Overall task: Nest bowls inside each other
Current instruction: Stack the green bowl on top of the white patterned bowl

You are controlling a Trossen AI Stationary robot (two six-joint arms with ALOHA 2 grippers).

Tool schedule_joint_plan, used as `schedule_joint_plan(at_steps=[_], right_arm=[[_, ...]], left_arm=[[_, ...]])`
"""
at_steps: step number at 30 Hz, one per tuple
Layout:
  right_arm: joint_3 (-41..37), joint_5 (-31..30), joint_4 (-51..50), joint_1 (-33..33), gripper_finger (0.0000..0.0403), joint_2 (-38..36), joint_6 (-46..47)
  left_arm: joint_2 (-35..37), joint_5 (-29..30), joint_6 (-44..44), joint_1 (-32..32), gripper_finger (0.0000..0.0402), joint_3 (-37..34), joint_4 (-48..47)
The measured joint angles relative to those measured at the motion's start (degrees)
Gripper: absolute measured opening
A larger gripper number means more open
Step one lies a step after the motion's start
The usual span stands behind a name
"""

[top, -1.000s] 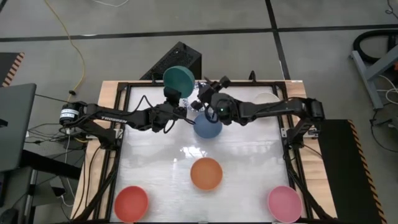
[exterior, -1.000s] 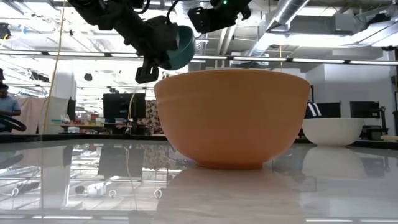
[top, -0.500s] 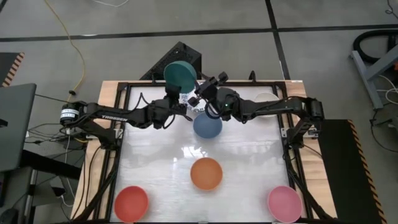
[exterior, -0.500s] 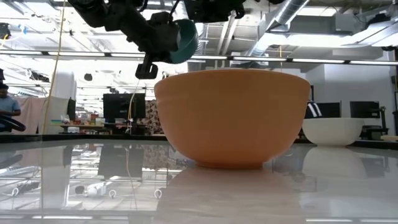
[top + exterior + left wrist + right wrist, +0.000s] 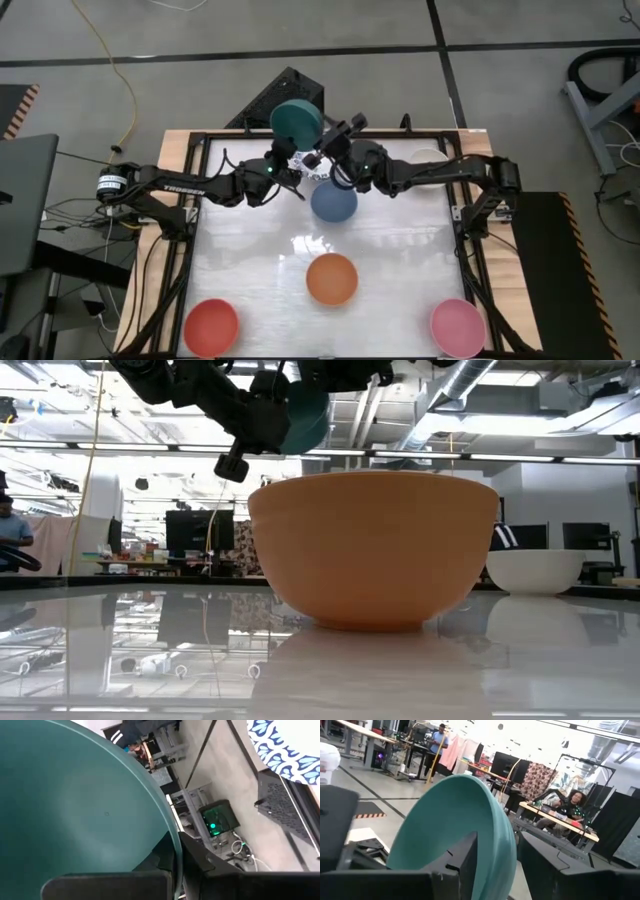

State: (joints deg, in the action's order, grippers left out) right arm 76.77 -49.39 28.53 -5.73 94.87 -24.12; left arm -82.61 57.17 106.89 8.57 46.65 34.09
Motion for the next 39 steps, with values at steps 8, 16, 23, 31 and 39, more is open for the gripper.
schedule_joint_plan(at_steps=[8,16,23,31,39], right_arm=[[0.0,0.0,-2.3,-2.6,0.0164,0.0,4.9],[0.0,0.0,-7.0,-3.4,0.0139,0.1,10.3],[0.0,-0.6,-8.3,-3.6,0.0045,0.1,11.2],[0.0,-1.0,-11.7,-4.0,0.0015,0.1,13.9],[0.0,-0.1,-12.7,-3.9,0.0012,0.2,13.9]], left_arm=[[0.0,0.2,8.4,0.1,0.0000,0.0,0.1],[0.0,0.1,14.8,0.9,0.0000,0.0,0.1],[0.0,0.2,13.8,0.8,0.0000,0.0,-1.4],[0.0,-2.3,10.8,0.8,0.0023,0.0,-4.1],[0.0,-2.6,6.7,0.5,0.0106,0.0,-5.6]])
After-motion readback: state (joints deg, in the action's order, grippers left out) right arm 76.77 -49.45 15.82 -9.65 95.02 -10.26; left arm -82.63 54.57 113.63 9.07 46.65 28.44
